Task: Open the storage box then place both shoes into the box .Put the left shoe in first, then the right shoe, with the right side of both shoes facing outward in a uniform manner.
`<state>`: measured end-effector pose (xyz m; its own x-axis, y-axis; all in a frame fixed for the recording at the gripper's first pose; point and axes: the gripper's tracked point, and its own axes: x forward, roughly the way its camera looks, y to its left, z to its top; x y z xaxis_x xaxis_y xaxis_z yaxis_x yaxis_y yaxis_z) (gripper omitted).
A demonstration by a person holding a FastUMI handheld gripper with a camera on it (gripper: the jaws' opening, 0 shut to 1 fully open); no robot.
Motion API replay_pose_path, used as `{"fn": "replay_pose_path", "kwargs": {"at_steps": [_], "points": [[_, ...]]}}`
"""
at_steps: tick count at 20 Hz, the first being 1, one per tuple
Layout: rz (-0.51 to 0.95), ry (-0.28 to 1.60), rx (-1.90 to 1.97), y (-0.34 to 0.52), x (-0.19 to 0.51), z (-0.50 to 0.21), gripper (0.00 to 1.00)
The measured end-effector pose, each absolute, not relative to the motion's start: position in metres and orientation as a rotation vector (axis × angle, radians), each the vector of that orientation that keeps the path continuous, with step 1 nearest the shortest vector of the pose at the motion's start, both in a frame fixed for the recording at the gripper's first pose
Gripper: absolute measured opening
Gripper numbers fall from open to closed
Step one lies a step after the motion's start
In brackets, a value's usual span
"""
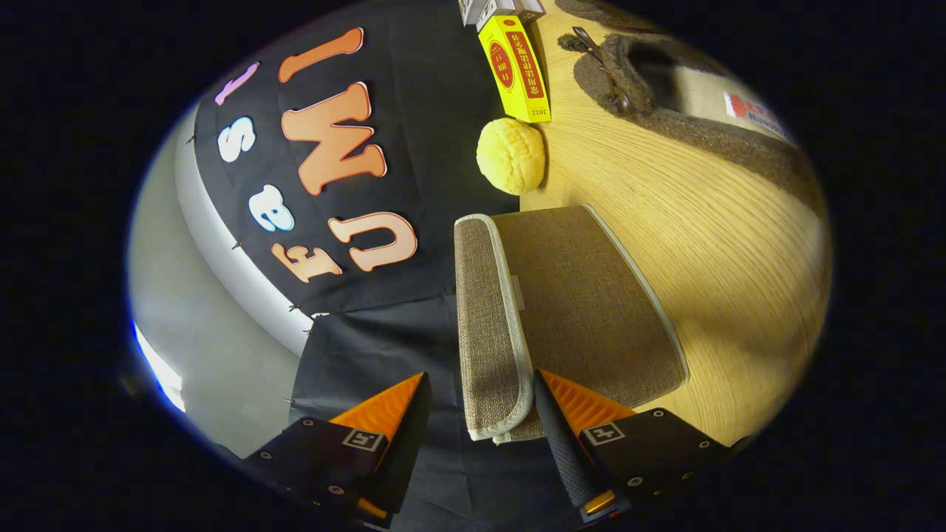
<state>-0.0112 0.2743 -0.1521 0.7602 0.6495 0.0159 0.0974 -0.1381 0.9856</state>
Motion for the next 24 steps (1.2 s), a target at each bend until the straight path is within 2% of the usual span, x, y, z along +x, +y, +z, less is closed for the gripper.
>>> {"fn": "replay_pose_path", "kwargs": {"at_steps": [1, 4, 6, 10, 12, 13, 16, 18, 24], "points": [[0.539, 0.597, 1.672, 0.273, -0.012, -0.149, 0.77], [0.560, 0.571, 1.695, 0.270, -0.012, -0.146, 0.73], [0.564, 0.564, 1.699, 0.270, -0.011, -0.148, 0.66], [0.564, 0.582, 1.672, 0.277, -0.004, -0.149, 0.42], [0.526, 0.569, 1.667, 0.275, 0.002, -0.154, 0.07], [0.532, 0.570, 1.674, 0.276, 0.000, -0.152, 0.03], [0.564, 0.585, 1.666, 0.282, -0.007, -0.145, 0.01], [0.600, 0.512, 1.729, 0.271, -0.003, -0.119, 0.01], [0.646, 0.492, 1.570, 0.283, 0.002, -0.079, 0.00]]}}
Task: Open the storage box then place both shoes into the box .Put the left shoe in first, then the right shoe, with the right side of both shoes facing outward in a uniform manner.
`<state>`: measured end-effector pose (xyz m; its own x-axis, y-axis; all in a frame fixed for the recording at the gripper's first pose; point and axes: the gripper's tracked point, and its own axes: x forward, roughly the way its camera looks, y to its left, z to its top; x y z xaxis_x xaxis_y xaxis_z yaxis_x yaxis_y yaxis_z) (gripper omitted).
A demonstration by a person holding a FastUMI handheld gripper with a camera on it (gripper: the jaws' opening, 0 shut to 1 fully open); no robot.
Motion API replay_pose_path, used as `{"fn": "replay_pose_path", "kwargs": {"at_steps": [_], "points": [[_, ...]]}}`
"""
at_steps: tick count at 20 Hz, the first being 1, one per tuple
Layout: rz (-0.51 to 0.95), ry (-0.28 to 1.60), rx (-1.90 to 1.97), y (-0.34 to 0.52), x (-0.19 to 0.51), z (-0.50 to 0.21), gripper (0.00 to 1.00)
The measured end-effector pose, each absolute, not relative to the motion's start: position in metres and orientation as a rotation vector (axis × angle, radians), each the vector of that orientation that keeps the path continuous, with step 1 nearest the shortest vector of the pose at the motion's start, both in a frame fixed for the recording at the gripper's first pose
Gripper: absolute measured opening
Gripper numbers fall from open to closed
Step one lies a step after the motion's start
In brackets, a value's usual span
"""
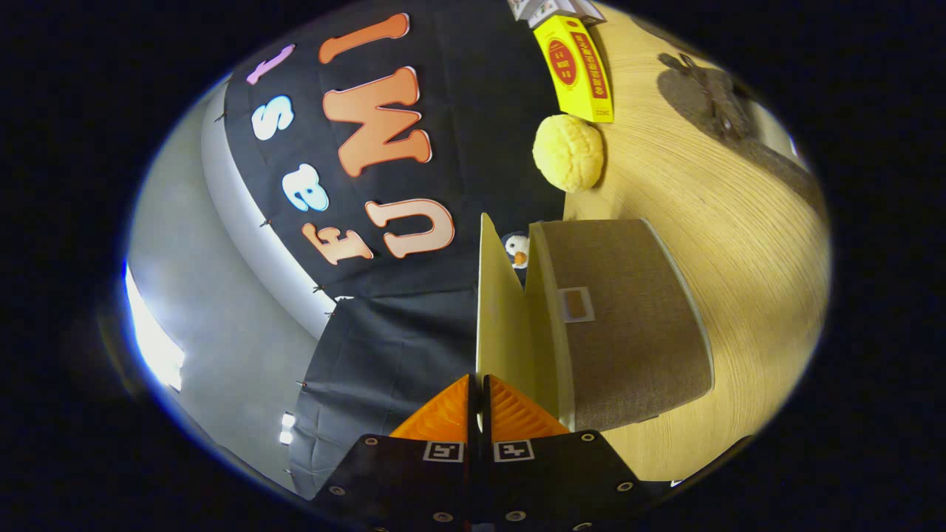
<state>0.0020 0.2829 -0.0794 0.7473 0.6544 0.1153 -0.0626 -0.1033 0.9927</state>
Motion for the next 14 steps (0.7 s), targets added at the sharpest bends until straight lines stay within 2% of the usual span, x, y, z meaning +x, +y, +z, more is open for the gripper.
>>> {"fn": "replay_pose_path", "kwargs": {"at_steps": [7, 14], "points": [[0.724, 0.485, 1.404, 0.328, 0.023, -0.011, 0.00], [0.764, 0.507, 1.200, 0.413, 0.042, 0.029, 0.01]]}}
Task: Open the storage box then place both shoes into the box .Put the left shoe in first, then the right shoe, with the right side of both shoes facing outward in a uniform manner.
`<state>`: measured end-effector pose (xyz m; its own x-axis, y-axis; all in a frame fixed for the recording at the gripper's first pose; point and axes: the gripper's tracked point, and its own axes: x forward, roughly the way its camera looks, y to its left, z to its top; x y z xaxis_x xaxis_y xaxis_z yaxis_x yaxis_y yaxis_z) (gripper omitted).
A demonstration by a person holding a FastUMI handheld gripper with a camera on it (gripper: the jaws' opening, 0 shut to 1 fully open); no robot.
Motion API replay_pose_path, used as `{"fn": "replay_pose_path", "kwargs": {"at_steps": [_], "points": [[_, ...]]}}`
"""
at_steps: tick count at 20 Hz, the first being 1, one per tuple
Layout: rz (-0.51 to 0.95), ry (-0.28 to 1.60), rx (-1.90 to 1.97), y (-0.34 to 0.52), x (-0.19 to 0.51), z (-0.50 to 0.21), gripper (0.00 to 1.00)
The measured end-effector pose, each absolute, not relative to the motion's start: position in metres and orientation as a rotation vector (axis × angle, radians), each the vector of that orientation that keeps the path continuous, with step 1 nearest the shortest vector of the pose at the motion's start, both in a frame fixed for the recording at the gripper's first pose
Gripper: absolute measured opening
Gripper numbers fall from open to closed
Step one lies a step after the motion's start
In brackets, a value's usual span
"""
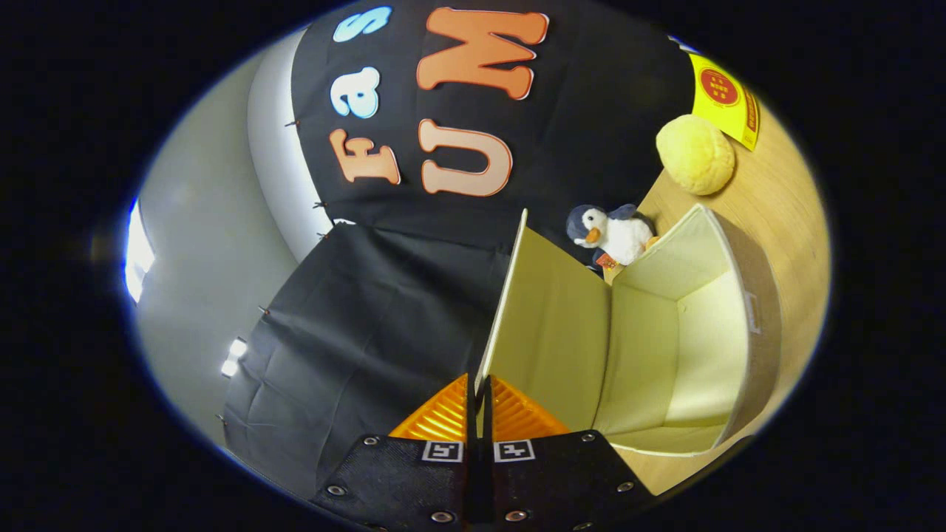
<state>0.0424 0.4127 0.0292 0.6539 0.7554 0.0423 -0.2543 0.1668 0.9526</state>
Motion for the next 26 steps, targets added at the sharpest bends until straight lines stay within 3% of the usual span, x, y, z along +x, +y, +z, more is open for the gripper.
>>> {"fn": "replay_pose_path", "kwargs": {"at_steps": [6, 8, 9, 10, 11, 13, 26], "points": [[0.778, 0.595, 0.984, 0.499, 0.037, 0.018, 0.03], [0.761, 0.631, 0.853, 0.512, 0.035, -0.002, 0.20], [0.757, 0.642, 0.808, 0.515, 0.033, -0.013, 0.50], [0.747, 0.653, 0.777, 0.516, 0.033, -0.021, 0.64], [0.731, 0.664, 0.752, 0.514, 0.034, -0.029, 0.85], [0.692, 0.660, 0.716, 0.504, 0.039, -0.037, 0.96], [0.401, 0.578, 0.531, 0.339, 0.050, -0.090, 0.98]]}}
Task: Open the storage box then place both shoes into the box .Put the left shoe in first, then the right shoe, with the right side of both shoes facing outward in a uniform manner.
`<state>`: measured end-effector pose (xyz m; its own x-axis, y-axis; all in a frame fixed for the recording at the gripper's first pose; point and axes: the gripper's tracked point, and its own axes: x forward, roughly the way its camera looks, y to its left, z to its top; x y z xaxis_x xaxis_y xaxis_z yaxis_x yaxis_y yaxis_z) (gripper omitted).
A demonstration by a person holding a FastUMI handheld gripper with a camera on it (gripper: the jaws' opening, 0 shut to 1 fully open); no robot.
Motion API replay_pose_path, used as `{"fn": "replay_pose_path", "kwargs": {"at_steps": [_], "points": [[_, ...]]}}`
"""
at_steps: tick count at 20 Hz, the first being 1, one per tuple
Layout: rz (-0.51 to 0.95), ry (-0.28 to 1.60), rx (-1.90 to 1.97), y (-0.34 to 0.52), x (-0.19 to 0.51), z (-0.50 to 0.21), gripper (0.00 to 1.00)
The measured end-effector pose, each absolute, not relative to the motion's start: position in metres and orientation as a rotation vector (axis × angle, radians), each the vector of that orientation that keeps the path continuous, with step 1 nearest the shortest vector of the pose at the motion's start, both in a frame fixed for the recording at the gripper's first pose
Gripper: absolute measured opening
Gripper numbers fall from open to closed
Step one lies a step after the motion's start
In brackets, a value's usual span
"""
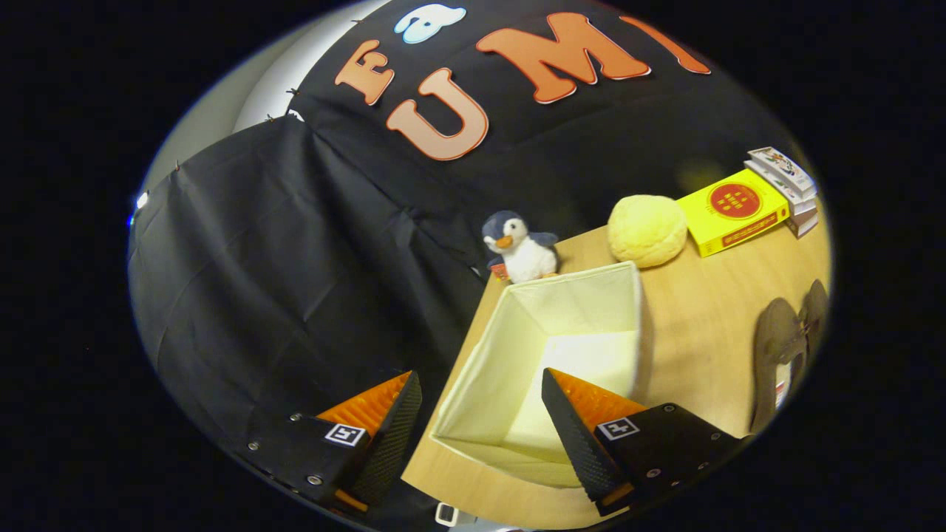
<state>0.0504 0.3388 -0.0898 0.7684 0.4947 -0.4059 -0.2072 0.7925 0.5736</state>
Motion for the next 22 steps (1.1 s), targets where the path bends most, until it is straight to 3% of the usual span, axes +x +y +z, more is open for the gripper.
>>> {"fn": "replay_pose_path", "kwargs": {"at_steps": [9, 16, 18, 19, 22], "points": [[0.039, 0.547, 0.264, 0.140, 0.028, -0.153, 0.98], [-0.086, 0.580, 0.149, 0.054, 0.005, -0.192, 0.97], [-0.077, 0.608, 0.142, 0.049, 0.000, -0.211, 0.90], [-0.070, 0.624, 0.141, 0.047, -0.001, -0.220, 0.78], [-0.089, 0.638, 0.125, 0.042, 0.002, -0.239, 0.69]]}}
